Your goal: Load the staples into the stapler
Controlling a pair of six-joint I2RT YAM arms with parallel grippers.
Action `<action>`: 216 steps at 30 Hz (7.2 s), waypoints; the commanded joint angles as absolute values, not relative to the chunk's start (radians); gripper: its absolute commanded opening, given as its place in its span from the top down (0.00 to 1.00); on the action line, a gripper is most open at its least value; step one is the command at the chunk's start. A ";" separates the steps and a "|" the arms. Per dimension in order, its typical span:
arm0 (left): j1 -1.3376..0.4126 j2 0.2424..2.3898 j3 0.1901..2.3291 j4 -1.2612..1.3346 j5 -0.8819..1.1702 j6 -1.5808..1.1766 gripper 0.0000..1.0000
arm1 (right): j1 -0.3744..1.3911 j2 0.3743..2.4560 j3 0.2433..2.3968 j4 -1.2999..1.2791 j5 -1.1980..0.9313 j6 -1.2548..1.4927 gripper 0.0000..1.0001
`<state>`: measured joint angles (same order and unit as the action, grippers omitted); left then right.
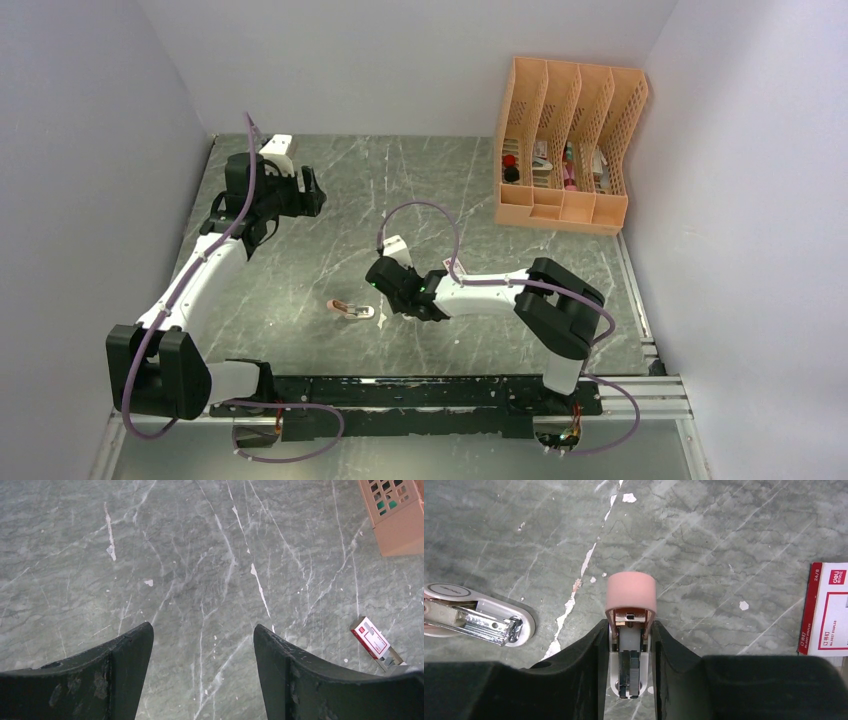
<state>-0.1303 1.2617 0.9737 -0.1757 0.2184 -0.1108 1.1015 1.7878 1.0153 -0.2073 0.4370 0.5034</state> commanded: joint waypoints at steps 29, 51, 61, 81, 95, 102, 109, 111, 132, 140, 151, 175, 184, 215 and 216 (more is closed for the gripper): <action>-0.146 1.203 0.901 -0.091 0.132 -0.162 0.24 | 1.107 1.453 0.395 1.349 0.015 0.124 0.90; -0.146 1.214 0.902 -0.121 0.150 -0.131 0.25 | 1.085 1.307 0.492 0.879 0.030 0.004 0.95; -0.146 1.209 0.905 -0.122 0.167 -0.139 0.25 | 1.042 1.407 0.760 0.000 -0.024 -0.317 0.95; -0.146 1.184 0.903 -0.140 0.169 -0.124 0.24 | 0.985 1.831 1.039 -0.101 -0.189 -0.453 0.90; -0.146 1.172 0.898 -0.140 0.168 -0.127 0.24 | 0.985 1.804 1.016 -0.116 -0.219 -0.419 0.31; -0.145 1.168 0.897 -0.142 0.164 -0.132 0.24 | 0.983 1.664 1.045 -0.049 -0.094 -0.337 0.17; -0.146 1.160 0.900 -0.143 0.155 -0.130 0.24 | 0.980 1.397 1.054 -0.103 0.330 0.054 0.00; -0.146 1.158 0.902 -0.144 0.159 -0.132 0.24 | 0.970 1.357 0.986 -0.096 0.335 0.054 0.00; -0.146 1.102 0.884 -0.131 0.200 -0.153 0.24 | 1.290 1.624 0.907 -0.336 0.477 0.823 0.13; -0.146 1.108 0.885 -0.136 0.203 -0.152 0.24 | 1.319 1.791 1.046 -0.392 0.563 0.806 0.19; -0.146 1.111 0.884 -0.135 0.204 -0.152 0.24 | 1.309 1.779 1.008 -0.370 0.539 0.807 0.54; -0.146 1.114 0.884 -0.144 0.184 -0.147 0.24 | 1.285 1.712 0.808 -0.053 0.346 0.404 0.80; -0.146 1.117 0.886 -0.147 0.174 -0.144 0.24 | 1.299 1.705 0.774 0.040 0.147 0.205 0.88; -0.146 1.120 0.882 -0.157 0.130 -0.139 0.25 | 1.331 1.841 0.815 0.237 -0.014 -0.031 0.59; -0.146 1.122 0.882 -0.156 0.128 -0.138 0.25 | 1.331 1.827 0.788 0.260 0.000 -0.028 0.59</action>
<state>-0.1406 1.1191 0.8886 -0.1555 0.1501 -0.1455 1.3262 1.8545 0.8986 0.2966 -0.0452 -0.0444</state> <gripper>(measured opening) 0.755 0.402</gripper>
